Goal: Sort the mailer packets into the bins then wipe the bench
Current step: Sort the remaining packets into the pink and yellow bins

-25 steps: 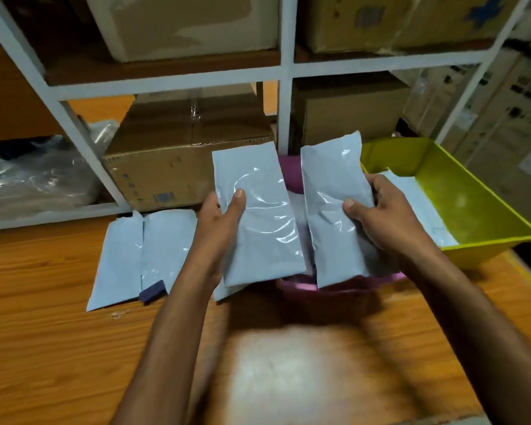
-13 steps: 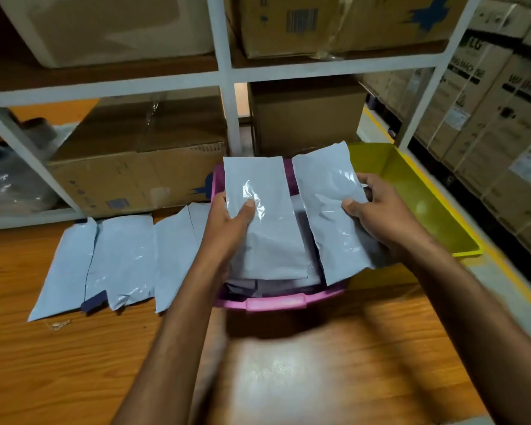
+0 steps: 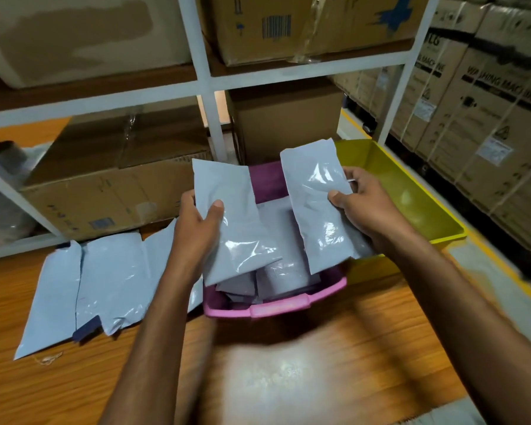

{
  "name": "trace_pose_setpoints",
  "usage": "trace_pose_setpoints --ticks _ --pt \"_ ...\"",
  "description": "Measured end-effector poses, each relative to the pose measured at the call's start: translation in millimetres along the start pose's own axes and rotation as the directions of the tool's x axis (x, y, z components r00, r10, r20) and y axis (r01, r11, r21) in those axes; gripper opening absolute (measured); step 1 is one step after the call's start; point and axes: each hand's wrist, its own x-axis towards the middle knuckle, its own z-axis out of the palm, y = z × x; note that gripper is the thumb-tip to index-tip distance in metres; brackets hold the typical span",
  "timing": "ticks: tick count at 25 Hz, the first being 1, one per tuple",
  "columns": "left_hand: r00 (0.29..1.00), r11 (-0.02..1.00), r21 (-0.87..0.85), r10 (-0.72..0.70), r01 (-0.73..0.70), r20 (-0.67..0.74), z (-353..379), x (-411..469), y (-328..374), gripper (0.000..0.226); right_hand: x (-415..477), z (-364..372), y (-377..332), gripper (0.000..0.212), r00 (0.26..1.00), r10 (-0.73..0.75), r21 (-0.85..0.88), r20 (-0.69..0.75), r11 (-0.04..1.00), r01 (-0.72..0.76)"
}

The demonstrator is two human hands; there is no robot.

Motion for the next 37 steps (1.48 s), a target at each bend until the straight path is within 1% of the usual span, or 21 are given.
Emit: trace_pose_setpoints --ticks 3,7,9,12,15,17,19,22,25,27,29,30,31,32,33,34,35,37 --pt "1.0 1.0 0.023 0.001 -0.001 0.004 -7.7 1.6 -3.6 0.041 1.1 12.2 0.4 0.04 1.0 -0.019 -0.023 0.008 1.0 0.019" --pt "0.998 0.998 -0.065 0.013 -0.009 0.068 9.9 0.3 9.1 0.039 6.3 5.7 -1.7 0.035 0.999 -0.024 -0.042 -0.033 0.999 0.023" --pt "0.995 0.994 -0.107 0.022 -0.012 0.094 28.0 0.7 18.2 0.036 14.0 -7.8 -0.4 0.031 0.998 -0.028 -0.053 -0.062 0.998 0.025" --pt "0.99 0.992 -0.117 0.055 -0.039 0.132 59.7 -2.8 34.4 0.034 28.6 -36.2 6.5 0.03 0.994 -0.01 -0.074 -0.105 0.997 0.002" --pt "0.988 0.992 -0.117 0.071 -0.056 0.135 96.2 1.9 47.5 0.038 49.3 -75.4 17.3 0.038 0.988 -0.026 -0.206 -0.151 0.979 -0.005" --pt "0.987 0.993 -0.071 0.102 -0.093 0.122 122.1 7.7 55.1 0.042 63.7 -99.3 25.1 0.045 0.987 -0.053 -0.321 -0.153 0.947 0.001" --pt "0.986 0.992 -0.009 0.126 -0.126 0.113 150.9 12.1 61.9 0.048 80.6 -115.8 35.4 0.051 0.991 -0.075 -0.428 -0.112 0.904 0.02" --pt "0.983 0.978 0.16 0.114 -0.137 0.145 190.8 14.3 69.9 0.06 100.8 -119.4 49.6 0.056 0.998 -0.061 -0.542 -0.027 0.839 0.036" --pt "0.974 0.966 0.258 -0.026 -0.033 0.223 225.2 19.8 69.4 0.08 116.3 -115.1 61.2 0.058 0.999 -0.019 -0.581 0.03 0.813 0.033" --pt "0.961 0.945 0.326 -0.12 0.033 0.25 241.2 23.7 66.6 0.092 124.1 -113.1 65.4 0.058 0.999 0.015 -0.588 0.051 0.808 0.018" --pt "0.952 0.893 0.448 -0.178 0.05 0.249 254.3 26.1 64.8 0.101 126.7 -109.9 70.2 0.053 0.997 -0.014 -0.646 0.073 0.761 0.057" --pt "0.955 0.847 0.531 -0.181 0.03 0.235 259.7 26.4 63.8 0.106 125.4 -106.9 74.0 0.051 0.992 -0.073 -0.694 0.101 0.709 0.123" --pt "0.96 0.777 0.629 -0.163 -0.018 0.228 265.0 27.3 62.1 0.11 123.4 -103.6 78.9 0.052 0.978 -0.146 -0.745 0.15 0.634 0.208" --pt "0.961 0.682 0.726 -0.136 -0.086 0.241 269.4 27.5 60.4 0.11 122.4 -100.6 84.7 0.056 0.953 -0.216 -0.797 0.214 0.524 0.298" --pt "0.955 0.577 0.802 -0.121 -0.155 0.272 273.2 27.3 57.9 0.106 122.2 -98.4 89.5 0.06 0.925 -0.271 -0.83 0.265 0.425 0.362" --pt "0.94 0.482 0.849 -0.133 -0.215 0.314 275.9 27.5 54.4 0.101 122.7 -96.7 91.8 0.063 0.909 -0.302 -0.846 0.288 0.364 0.39" --pt "0.924 0.417 0.873 -0.164 -0.251 0.344 277.5 27.1 51.3 0.095 122.4 -95.8 91.3 0.063 0.903 -0.312 -0.856 0.296 0.332 0.395" --pt "0.908 0.338 0.899 -0.211 -0.28 0.362 279.3 26.2 45.4 0.087 123.4 -93.5 93.0 0.055 0.904 -0.291 -0.863 0.313 0.311 0.399"
